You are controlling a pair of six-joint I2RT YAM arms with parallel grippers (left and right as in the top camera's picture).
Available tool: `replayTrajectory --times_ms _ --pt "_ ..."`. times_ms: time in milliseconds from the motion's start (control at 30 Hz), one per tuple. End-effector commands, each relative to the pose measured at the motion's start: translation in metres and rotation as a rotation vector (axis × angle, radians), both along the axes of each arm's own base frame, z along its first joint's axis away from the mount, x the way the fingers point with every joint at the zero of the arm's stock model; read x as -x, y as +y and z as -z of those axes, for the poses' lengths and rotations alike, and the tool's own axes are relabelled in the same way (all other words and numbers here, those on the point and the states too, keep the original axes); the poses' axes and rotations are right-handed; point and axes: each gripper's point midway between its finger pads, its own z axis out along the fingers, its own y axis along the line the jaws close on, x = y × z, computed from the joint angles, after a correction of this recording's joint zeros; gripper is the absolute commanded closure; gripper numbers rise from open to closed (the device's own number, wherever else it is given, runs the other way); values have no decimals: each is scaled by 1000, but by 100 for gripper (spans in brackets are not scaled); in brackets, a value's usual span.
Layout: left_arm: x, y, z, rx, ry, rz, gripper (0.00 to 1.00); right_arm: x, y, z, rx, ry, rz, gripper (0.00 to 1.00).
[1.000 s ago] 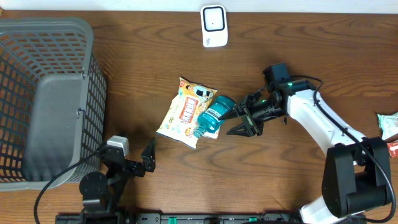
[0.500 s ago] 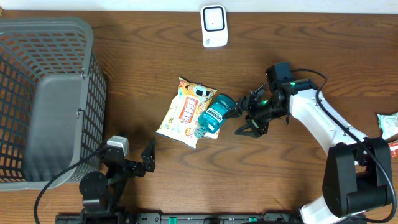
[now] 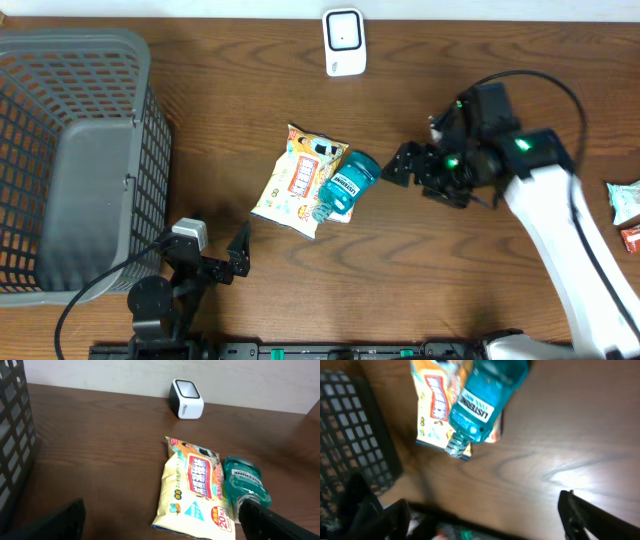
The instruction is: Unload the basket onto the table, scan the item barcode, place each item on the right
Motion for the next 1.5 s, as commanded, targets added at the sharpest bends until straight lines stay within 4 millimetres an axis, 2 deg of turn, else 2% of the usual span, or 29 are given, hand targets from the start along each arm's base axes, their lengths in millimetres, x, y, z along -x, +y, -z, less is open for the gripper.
replayTrajectory --times_ms 0,100,200,233,333,400,467,567,700,833,1000,1100,1367,1467 --pt "0 1 12 6 33 -8 2 1 -19 -30 176 -226 -46 1" --pt "0 1 12 6 33 -8 2 4 -27 -38 281 -305 -65 1" --pt "0 1 12 6 33 -8 2 10 -22 -37 346 -329 -109 4" --pt "0 1 12 6 33 -8 2 13 -17 -35 368 -340 -145 7" --pt "0 1 12 6 33 -8 2 21 -3 -32 451 -389 -223 9" --pt "0 1 12 6 33 -8 2 25 5 -32 527 -442 -265 7" --pt "0 1 12 6 33 -8 2 27 13 -30 589 -490 -299 1" --pt "0 1 12 6 33 -8 2 32 28 -20 663 -536 -363 1" --pt "0 1 12 6 33 -8 2 42 50 -4 666 -518 -448 1" --pt "0 1 12 6 33 -8 2 45 60 4 661 -509 -483 1" --pt "0 1 12 6 33 -8 2 43 84 12 699 -589 -667 1" --pt "0 1 12 6 33 -8 2 36 90 23 769 -607 -690 1" --pt "0 1 12 6 33 -8 2 27 97 80 909 -504 -745 1" --pt "0 1 12 6 33 -8 2 24 106 94 921 -506 -756 1"
